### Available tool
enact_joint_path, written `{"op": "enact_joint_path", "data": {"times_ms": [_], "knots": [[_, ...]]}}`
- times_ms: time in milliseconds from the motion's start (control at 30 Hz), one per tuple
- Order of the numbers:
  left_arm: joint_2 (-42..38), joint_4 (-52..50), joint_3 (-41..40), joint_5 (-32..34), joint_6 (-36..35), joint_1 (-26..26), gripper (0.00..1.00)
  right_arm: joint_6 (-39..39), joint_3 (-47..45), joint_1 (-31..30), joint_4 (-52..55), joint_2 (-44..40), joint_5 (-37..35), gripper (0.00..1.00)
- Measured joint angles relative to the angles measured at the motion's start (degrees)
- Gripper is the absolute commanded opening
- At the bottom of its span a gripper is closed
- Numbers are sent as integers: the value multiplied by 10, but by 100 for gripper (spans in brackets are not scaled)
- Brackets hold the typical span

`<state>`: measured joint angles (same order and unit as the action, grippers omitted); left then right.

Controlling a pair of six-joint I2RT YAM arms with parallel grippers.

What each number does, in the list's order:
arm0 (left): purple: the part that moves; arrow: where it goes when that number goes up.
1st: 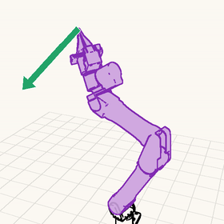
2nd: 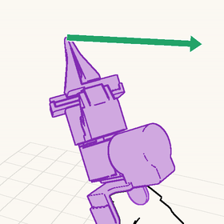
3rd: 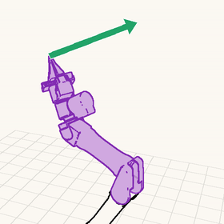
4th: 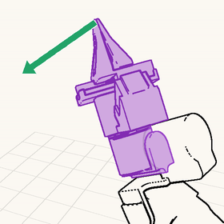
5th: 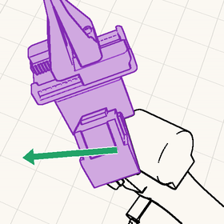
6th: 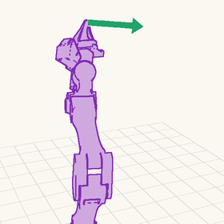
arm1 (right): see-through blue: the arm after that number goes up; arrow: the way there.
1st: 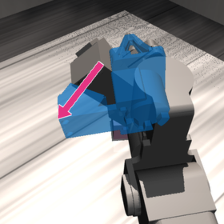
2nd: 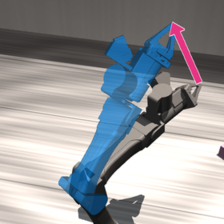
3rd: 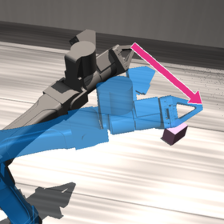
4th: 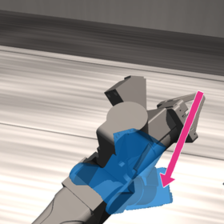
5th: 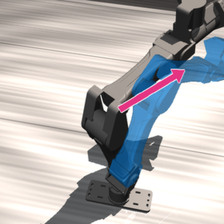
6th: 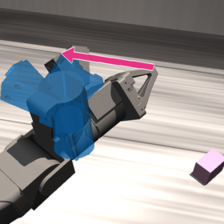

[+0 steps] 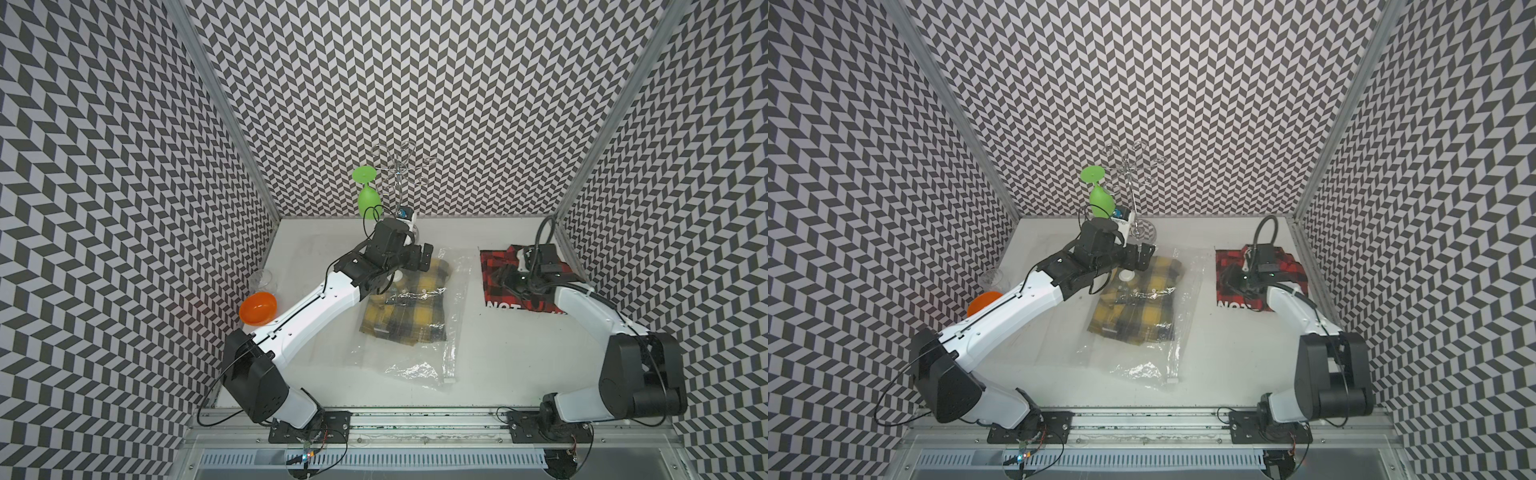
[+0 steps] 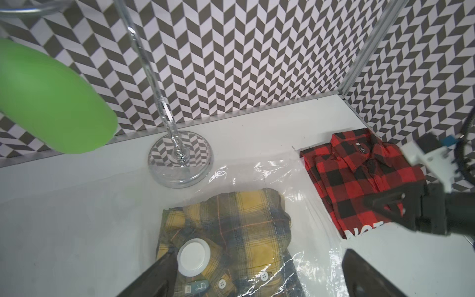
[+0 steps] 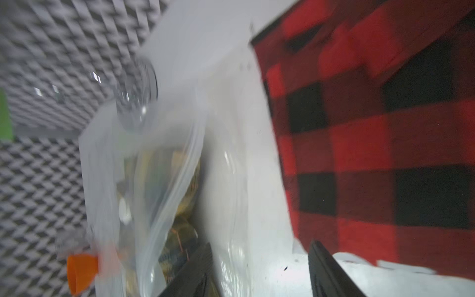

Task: Place the folded shirt into the vacuum bag
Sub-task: Move the shirt at the center of the board.

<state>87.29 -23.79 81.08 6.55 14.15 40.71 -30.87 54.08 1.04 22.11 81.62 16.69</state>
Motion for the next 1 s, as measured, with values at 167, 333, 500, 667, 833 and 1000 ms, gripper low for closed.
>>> {"op": "enact_joint_path", "data": {"times_ms": [167,333,500,667,833,1000], "knots": [[41,6,16,-4,-8,47,100,-28,-7,73,-35,3,-54,61],[75,8,33,-10,-17,70,100,-44,-9,93,-64,74,-60,60],[82,11,34,-10,-19,69,100,-57,-22,85,-87,130,-53,60],[86,15,34,-9,-22,69,100,-67,-39,61,-122,151,-44,59],[88,15,34,-5,-28,69,100,-83,-88,41,-186,132,-19,59],[88,15,34,-2,-30,65,100,-110,-152,8,-222,86,15,59]]}}
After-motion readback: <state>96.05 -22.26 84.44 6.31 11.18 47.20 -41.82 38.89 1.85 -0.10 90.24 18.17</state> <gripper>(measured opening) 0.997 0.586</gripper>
